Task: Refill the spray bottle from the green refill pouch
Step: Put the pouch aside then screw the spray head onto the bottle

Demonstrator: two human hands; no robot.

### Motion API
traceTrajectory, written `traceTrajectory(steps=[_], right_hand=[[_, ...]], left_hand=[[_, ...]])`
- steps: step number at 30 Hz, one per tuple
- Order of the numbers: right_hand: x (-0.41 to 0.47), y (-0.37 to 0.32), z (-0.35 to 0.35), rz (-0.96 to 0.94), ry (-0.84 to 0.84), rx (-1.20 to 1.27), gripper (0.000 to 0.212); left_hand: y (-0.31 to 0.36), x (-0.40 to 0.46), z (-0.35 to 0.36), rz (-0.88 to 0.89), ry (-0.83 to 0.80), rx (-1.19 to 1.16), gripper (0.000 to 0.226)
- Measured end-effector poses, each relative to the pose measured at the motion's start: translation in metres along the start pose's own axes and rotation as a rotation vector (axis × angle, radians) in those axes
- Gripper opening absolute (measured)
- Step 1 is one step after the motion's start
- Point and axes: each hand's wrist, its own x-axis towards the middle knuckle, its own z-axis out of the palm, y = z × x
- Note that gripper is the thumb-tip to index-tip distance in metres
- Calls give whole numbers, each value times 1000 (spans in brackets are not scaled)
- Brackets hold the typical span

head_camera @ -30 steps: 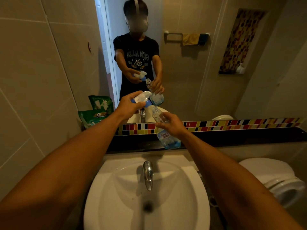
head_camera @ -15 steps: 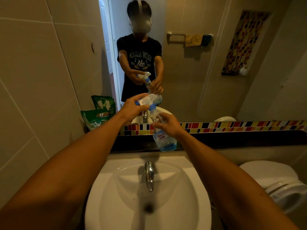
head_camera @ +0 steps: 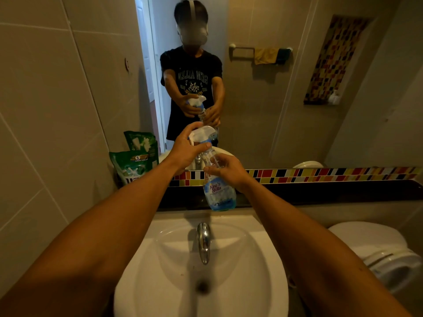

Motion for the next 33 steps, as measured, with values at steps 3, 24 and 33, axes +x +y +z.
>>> traceTrajectory(steps=[3, 24, 33], right_hand=[[1, 1, 1, 8, 16, 23, 32], [-4, -12, -3, -19, 1, -43, 42], [-4, -14, -1, -13, -5, -51, 26]], left_hand=[[0, -1, -1, 4, 28, -38, 92], [17, -3, 0, 22, 5, -23, 58], [9, -3, -2, 5, 3, -77, 59]])
